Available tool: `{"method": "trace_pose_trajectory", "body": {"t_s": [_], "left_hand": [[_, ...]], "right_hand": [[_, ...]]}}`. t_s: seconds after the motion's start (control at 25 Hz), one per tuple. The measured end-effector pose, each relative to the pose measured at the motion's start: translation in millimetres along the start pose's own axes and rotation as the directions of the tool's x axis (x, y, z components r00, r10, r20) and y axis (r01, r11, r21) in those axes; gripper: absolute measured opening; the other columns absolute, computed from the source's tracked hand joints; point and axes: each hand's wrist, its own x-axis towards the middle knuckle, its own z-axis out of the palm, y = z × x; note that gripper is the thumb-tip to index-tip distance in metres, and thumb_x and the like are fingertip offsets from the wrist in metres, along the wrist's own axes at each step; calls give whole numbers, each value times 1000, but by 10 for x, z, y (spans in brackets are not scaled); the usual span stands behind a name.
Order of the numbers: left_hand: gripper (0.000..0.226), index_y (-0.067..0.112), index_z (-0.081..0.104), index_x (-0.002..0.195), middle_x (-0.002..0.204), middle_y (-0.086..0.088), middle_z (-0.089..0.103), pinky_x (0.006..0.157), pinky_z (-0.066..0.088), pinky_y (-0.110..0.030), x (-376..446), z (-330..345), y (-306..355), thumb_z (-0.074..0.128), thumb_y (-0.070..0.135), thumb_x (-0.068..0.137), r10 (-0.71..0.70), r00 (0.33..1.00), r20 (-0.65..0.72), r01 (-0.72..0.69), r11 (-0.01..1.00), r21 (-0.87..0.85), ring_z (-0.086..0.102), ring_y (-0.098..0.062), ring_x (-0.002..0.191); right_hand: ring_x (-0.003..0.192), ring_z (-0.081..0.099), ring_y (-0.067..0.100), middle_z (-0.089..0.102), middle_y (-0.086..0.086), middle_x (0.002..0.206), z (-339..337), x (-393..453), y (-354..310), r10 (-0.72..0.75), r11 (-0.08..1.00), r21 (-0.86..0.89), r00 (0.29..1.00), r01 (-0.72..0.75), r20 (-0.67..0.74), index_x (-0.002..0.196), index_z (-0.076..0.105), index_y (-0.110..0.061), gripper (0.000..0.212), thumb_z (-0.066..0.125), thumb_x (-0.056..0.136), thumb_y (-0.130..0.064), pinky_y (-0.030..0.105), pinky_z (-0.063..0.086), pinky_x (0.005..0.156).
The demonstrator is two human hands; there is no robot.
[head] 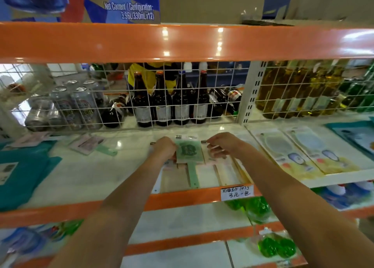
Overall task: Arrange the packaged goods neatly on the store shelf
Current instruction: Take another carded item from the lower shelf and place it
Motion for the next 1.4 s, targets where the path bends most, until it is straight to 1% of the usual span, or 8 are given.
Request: {"method": "trace_pose_trajectory", "body": {"t_s": [0.12,0.36,0.52,0.6,0.72,0.84,1.32,1.4], "left_hand": [[21,-6,68,97,97,-19,71,79,57,-37,-43,35,37,57,11,91,-3,1000,-22,4,998,64,70,-31,87],[19,-3,67,99,105,-20,67,80,50,-36,-180,28,125,53,6,89,64,990,-125,-21,949,314,64,-32,99],[23,-2,68,101,106,-17,67,81,49,-33,-204,35,167,48,4,90,94,986,-141,-27,909,417,63,-31,101],[25,1,70,102,106,-15,68,82,49,-33,-207,74,160,48,5,90,114,986,-123,-46,890,454,64,-30,99],[24,2,70,100,103,-15,69,80,50,-33,-224,123,143,49,5,89,125,987,-102,-58,865,498,64,-29,96],[24,1,67,104,106,-16,68,80,49,-32,-266,152,160,48,8,91,124,987,-106,-53,857,512,63,-29,98],[28,6,65,116,116,-11,65,88,48,-32,-351,213,213,48,9,93,91,983,-157,13,827,562,61,-26,106],[27,11,65,115,116,-8,65,88,47,-32,-385,157,206,50,12,91,113,978,-177,4,831,556,60,-25,106]], "right_hand": [[65,59,20,60,14,94,-38,40,15,-9,1000,-17,1000,9,22,108,60,5,19,48,95,-1,27,57,56],[59,51,18,55,10,74,-17,107,18,41,998,-40,998,-40,38,122,53,11,34,54,94,-7,44,47,96],[54,45,17,58,34,90,33,171,14,6,987,-161,999,3,51,126,47,16,38,51,95,-7,37,56,74],[58,52,19,61,28,93,67,192,29,-1,977,-212,997,16,74,123,52,14,34,51,94,-4,34,55,69],[75,62,28,65,27,102,137,243,53,24,965,-263,995,3,99,119,55,14,31,53,92,-2,44,54,89],[94,68,31,68,24,107,173,233,50,21,951,-310,994,12,104,110,60,13,27,57,90,-5,42,54,91],[75,66,26,69,21,95,138,257,48,-37,873,-480,994,83,105,97,64,7,17,55,90,-5,36,58,78],[79,65,28,67,20,95,110,323,10,-135,787,-590,983,180,121,95,65,5,19,50,91,-5,36,54,78]]}}
